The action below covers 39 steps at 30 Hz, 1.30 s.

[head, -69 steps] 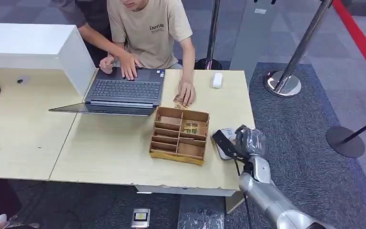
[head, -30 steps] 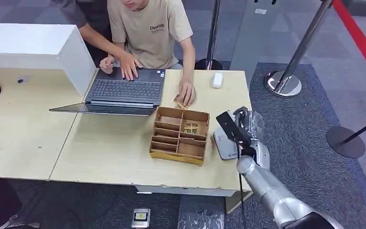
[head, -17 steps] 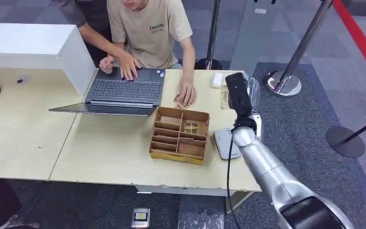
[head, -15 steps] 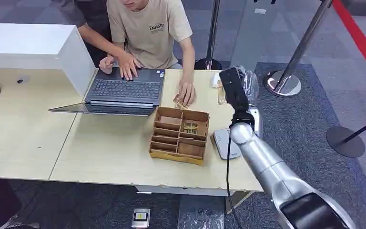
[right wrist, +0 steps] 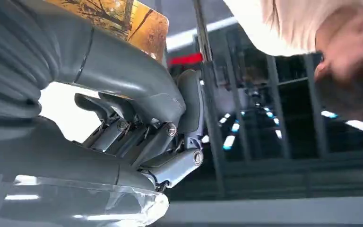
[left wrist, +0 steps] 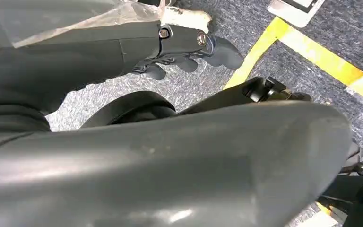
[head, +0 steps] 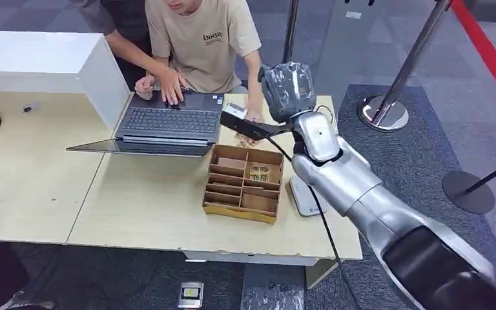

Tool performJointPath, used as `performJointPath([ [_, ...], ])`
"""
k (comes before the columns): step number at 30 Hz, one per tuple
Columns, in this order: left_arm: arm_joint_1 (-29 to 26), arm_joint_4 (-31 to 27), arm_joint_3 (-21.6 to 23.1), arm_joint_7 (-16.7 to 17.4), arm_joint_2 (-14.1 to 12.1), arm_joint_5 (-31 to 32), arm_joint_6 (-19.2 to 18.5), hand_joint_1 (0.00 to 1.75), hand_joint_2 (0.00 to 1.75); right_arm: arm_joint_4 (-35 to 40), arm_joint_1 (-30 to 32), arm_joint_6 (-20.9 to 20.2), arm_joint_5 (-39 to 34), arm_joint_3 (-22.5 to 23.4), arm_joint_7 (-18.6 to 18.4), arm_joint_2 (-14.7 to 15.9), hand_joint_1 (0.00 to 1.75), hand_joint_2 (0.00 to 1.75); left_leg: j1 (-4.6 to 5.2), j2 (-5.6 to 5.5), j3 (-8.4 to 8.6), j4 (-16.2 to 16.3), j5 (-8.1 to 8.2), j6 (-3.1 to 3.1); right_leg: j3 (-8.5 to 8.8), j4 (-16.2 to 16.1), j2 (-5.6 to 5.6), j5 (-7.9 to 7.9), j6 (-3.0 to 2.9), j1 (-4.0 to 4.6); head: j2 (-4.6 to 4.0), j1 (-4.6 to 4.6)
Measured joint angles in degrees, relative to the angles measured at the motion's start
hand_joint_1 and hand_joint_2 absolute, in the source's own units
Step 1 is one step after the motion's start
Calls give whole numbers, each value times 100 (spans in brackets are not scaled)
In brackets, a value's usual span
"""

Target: Pass the card to the sensor for recognition and then transmit it.

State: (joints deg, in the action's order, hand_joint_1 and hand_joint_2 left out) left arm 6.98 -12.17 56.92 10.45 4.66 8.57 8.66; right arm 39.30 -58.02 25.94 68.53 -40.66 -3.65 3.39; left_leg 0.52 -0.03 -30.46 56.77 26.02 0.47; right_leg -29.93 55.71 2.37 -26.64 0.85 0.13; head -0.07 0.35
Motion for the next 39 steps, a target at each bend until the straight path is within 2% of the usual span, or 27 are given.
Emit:
performJointPath([
  [8,9,0,39,-17,2,20,-2,0,0,-230,-185,-385,415,-675,-17,57,175,175,0,0,1,0,0,0,1,0,0,0,0,0,0,4],
  [14,11,0,39,-17,2,17,-2,0,0,-415,-250,-518,550,-952,-26,98,175,175,0,1,1,1,0,0,0,0,0,0,0,0,0,2],
  [39,13,0,39,-15,2,17,-11,0,0,-656,-363,-518,566,-1444,-35,173,175,175,0,1,1,2,0,0,0,0,0,1,0,0,0,2],
])
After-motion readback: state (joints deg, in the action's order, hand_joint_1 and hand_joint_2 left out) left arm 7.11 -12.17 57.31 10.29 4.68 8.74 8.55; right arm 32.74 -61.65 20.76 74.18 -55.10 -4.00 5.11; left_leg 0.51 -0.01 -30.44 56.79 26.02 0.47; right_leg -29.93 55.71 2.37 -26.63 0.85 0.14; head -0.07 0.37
